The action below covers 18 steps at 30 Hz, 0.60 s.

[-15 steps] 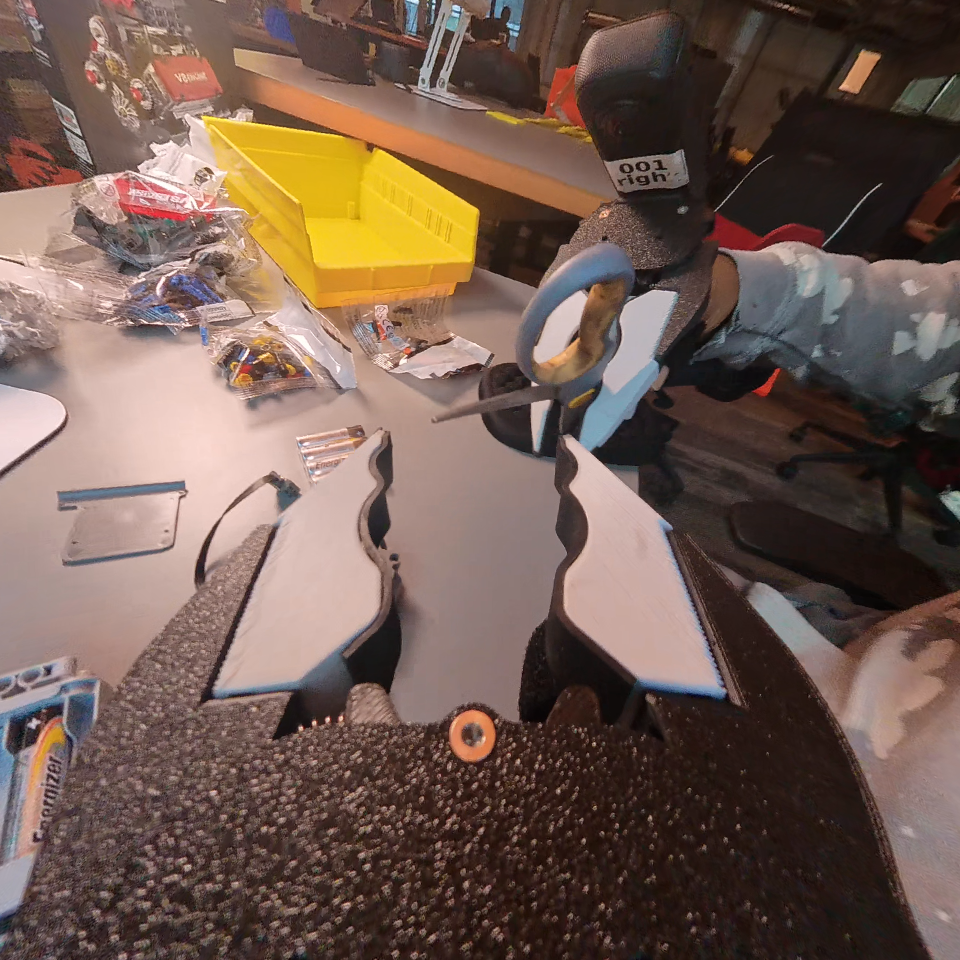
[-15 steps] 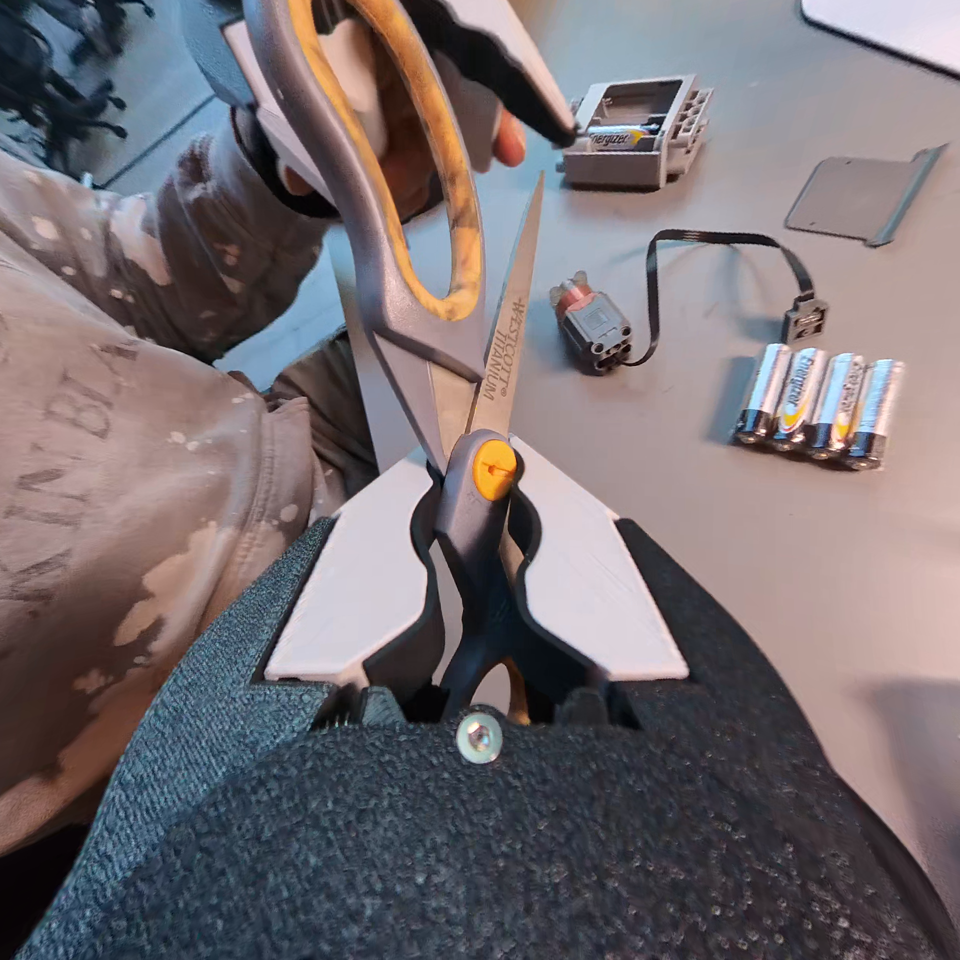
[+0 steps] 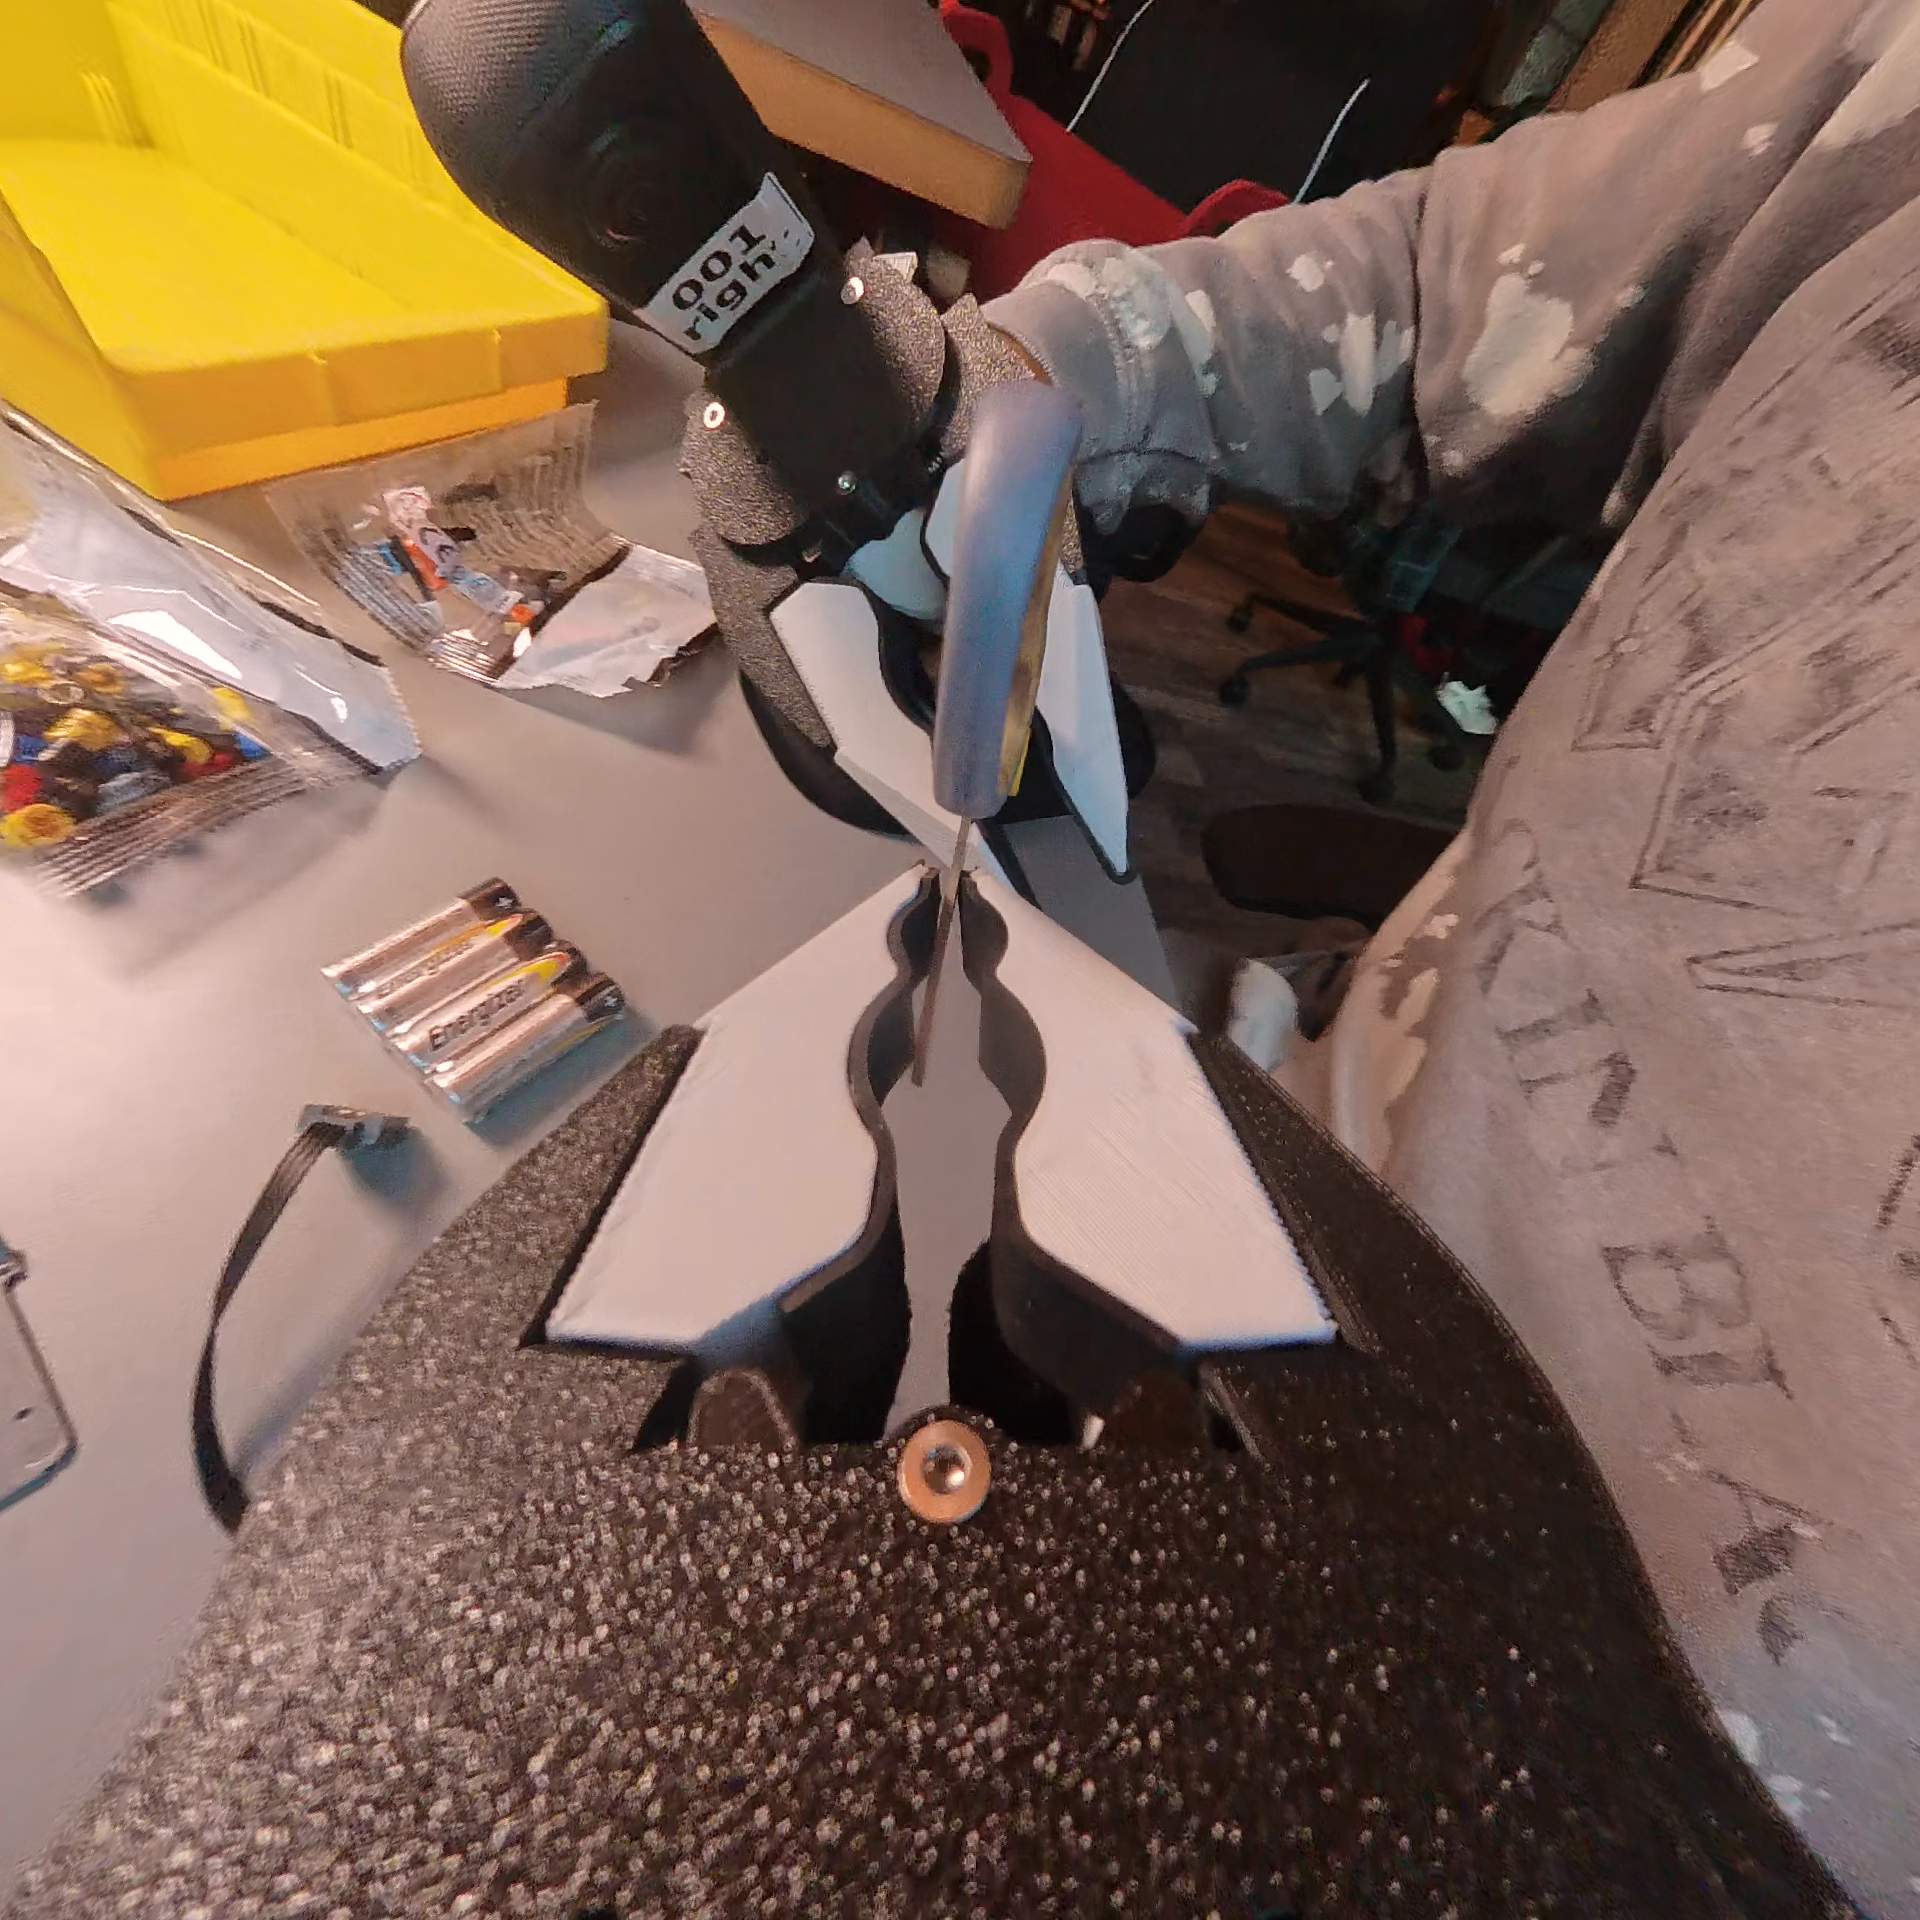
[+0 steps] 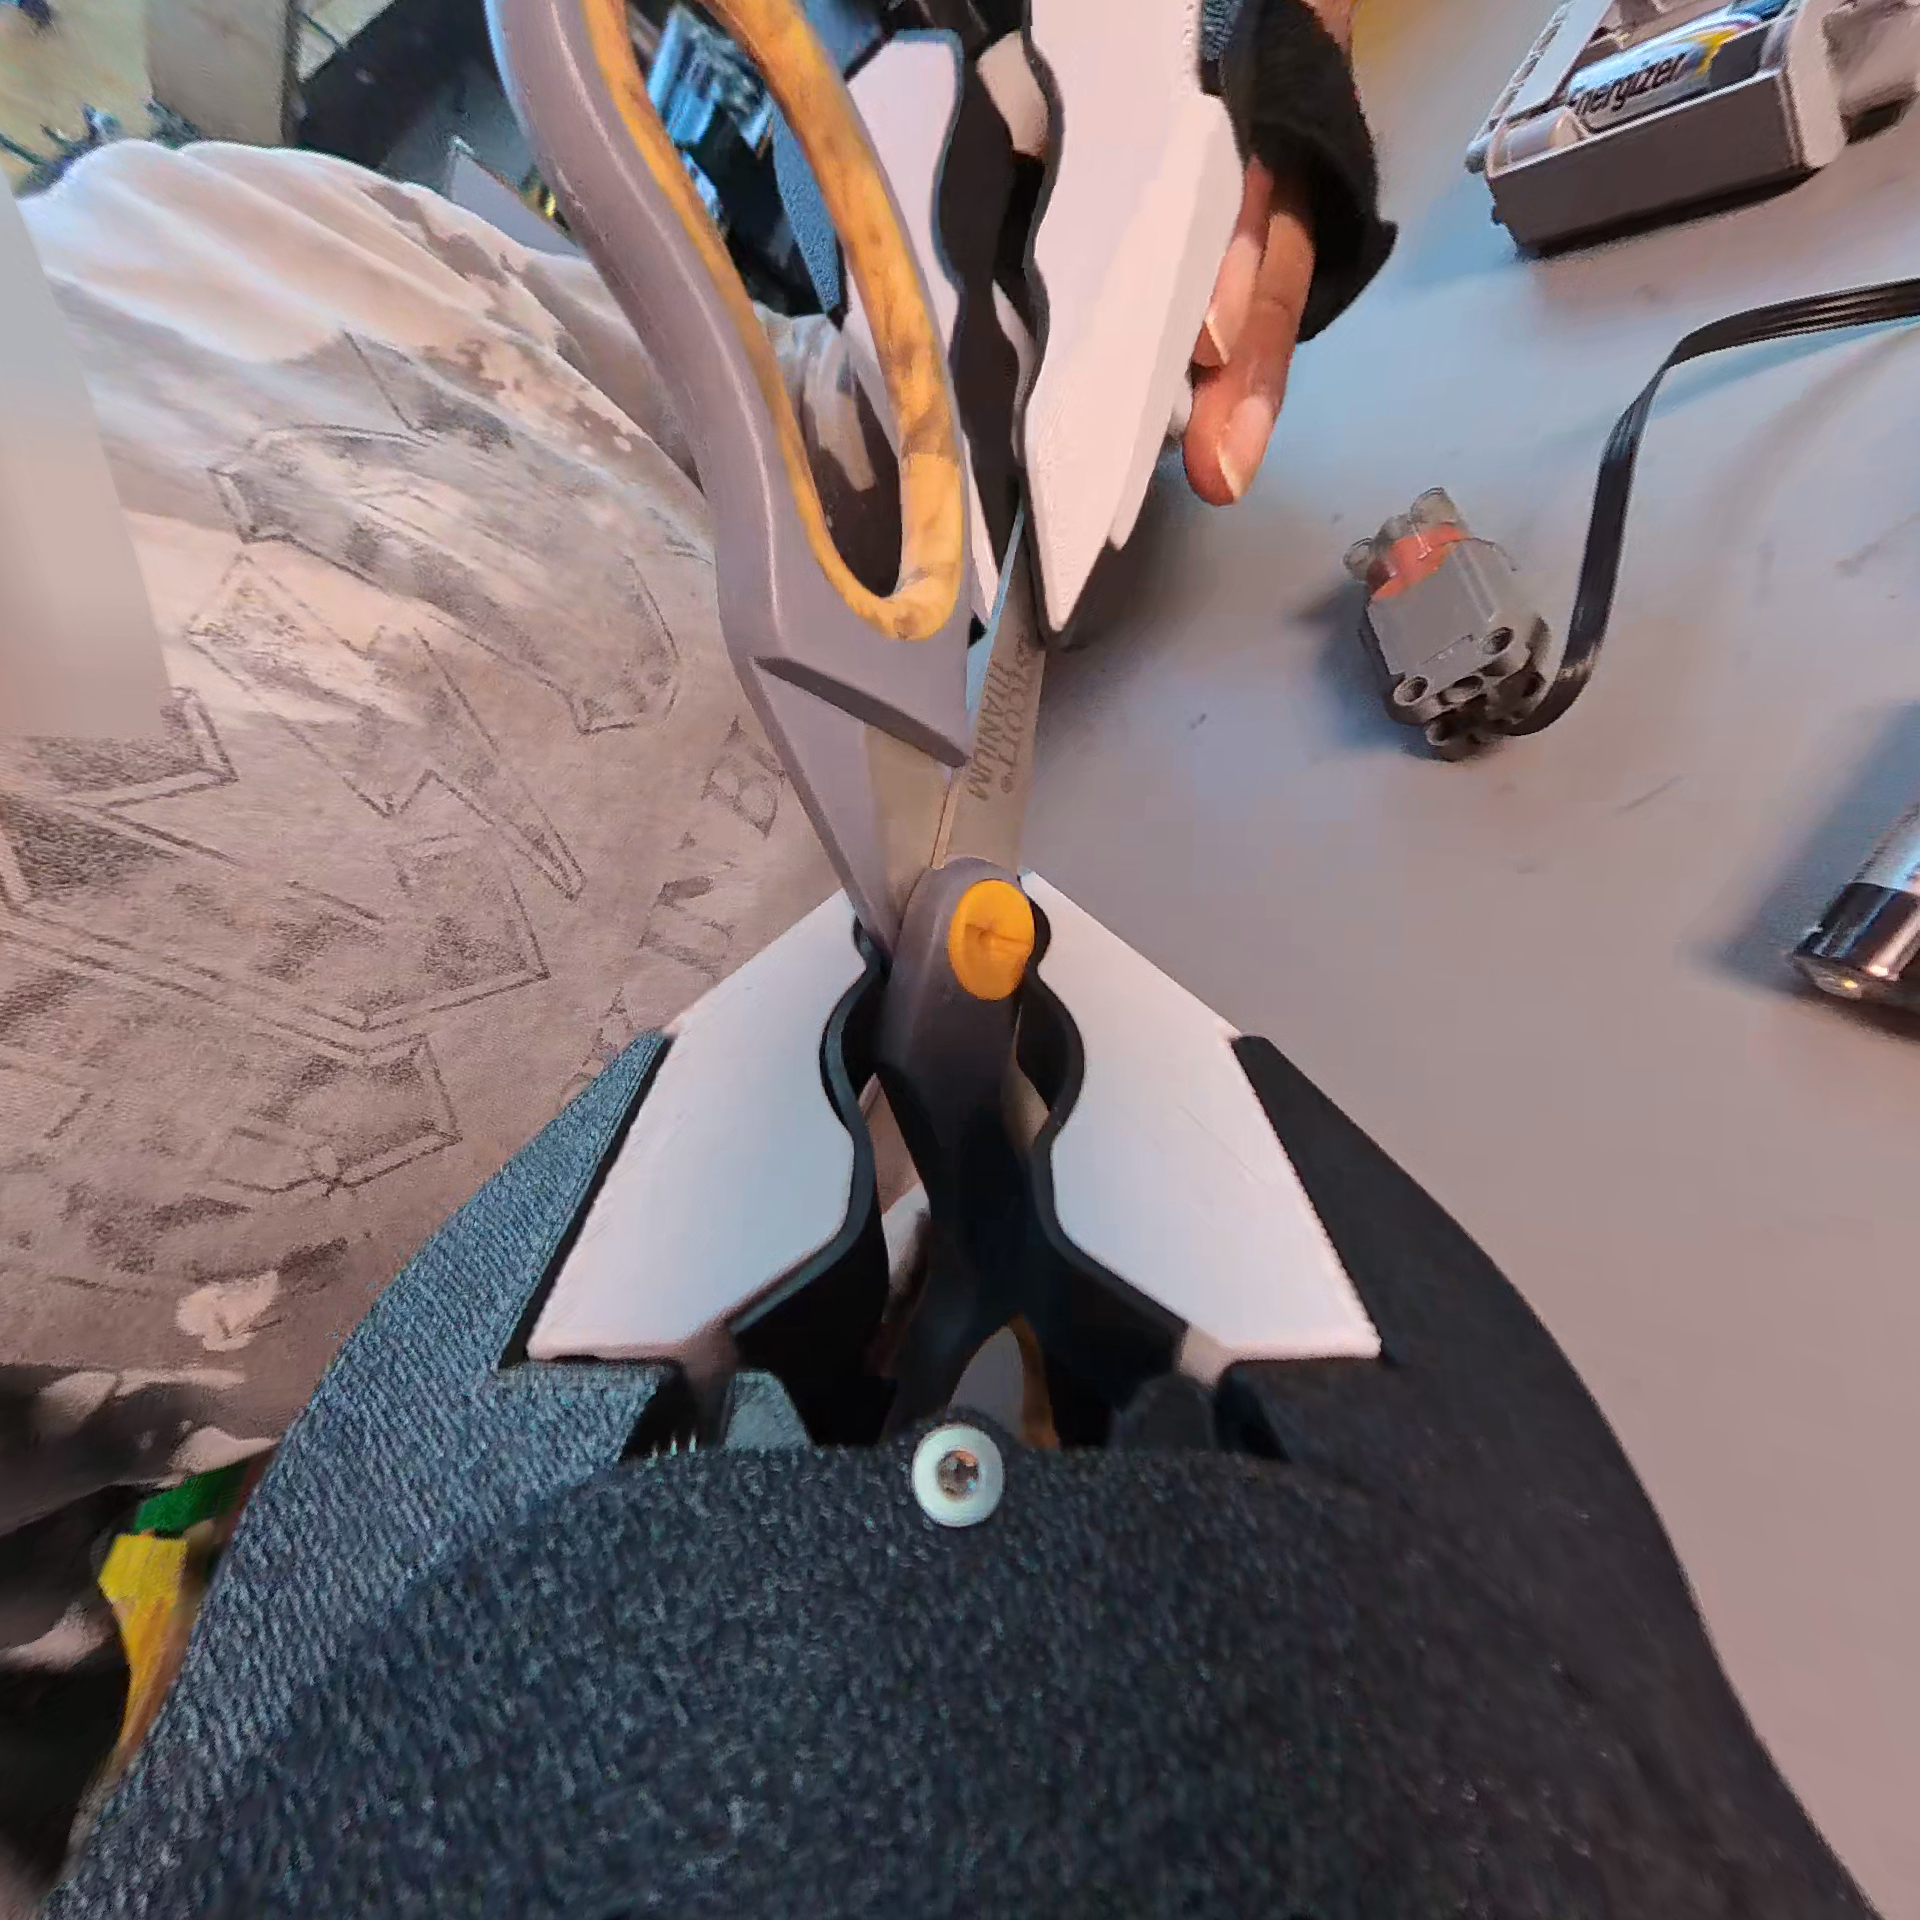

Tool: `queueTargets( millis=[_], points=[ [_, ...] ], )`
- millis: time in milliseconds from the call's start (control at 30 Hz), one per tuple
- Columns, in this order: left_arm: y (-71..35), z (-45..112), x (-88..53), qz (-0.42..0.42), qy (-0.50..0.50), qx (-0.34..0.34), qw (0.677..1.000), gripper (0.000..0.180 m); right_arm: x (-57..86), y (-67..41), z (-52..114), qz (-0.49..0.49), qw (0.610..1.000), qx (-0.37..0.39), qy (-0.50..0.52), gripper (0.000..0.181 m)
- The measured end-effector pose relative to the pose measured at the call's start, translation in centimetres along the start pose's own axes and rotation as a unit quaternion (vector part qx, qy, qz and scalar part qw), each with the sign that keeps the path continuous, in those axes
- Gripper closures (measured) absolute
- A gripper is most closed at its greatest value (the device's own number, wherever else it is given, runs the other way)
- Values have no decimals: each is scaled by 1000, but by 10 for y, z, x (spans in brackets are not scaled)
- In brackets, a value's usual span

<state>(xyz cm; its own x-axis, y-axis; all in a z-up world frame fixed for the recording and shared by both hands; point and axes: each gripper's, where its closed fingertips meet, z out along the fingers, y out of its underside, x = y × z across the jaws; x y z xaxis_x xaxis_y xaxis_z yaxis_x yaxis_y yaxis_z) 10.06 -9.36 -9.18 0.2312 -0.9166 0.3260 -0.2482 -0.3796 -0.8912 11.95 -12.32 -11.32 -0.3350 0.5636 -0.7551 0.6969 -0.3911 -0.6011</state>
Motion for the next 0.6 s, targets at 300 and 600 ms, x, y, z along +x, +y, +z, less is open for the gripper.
queueTargets(
  millis=[300,600],
  points=[
    [-8,2,31,82,48,-33,995,180,-21,-2,12,-87,991,-21,96,153],
    [-7,3,23,117,87,-46,988,180,-6,-4,0,-94,970,-91,203,167]
  ],
)
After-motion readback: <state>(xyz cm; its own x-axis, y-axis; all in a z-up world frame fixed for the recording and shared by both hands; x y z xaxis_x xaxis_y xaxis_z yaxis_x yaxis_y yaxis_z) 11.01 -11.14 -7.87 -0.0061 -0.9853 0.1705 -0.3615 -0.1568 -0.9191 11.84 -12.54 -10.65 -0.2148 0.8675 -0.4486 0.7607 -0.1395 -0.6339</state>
